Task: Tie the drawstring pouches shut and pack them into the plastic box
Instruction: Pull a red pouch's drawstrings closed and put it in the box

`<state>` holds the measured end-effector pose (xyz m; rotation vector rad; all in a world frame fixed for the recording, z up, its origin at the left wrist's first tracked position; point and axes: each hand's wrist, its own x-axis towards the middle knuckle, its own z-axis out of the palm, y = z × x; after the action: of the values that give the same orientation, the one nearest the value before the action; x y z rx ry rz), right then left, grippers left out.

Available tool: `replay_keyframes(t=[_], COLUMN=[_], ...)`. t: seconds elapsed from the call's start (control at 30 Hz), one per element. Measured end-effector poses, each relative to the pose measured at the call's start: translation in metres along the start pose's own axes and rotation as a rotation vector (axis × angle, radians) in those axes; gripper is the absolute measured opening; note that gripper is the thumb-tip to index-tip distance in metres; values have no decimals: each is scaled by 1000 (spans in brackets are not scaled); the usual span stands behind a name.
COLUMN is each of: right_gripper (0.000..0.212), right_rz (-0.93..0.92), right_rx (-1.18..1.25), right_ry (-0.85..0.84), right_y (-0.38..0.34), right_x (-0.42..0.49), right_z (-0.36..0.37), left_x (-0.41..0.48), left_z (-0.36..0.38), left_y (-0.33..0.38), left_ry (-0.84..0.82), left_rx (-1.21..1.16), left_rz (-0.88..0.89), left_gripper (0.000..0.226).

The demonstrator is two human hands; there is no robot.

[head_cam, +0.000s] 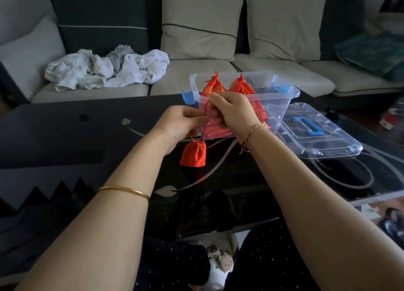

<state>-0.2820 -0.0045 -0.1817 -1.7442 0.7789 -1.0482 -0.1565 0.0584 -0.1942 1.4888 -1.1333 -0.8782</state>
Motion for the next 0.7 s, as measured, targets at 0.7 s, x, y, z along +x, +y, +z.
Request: replay_keyframes(t=[0.7], right_gripper=[29], right_rz=[419], right_rx=[-37], right_ry=[-331], right_y=[9], right_x=[-5], right_z=[-8], left_x=[3], left_z=[-3], left_y=[-5], left_ry=[125], left_rx=[-161], left_rz=[-22], left_gripper=[14])
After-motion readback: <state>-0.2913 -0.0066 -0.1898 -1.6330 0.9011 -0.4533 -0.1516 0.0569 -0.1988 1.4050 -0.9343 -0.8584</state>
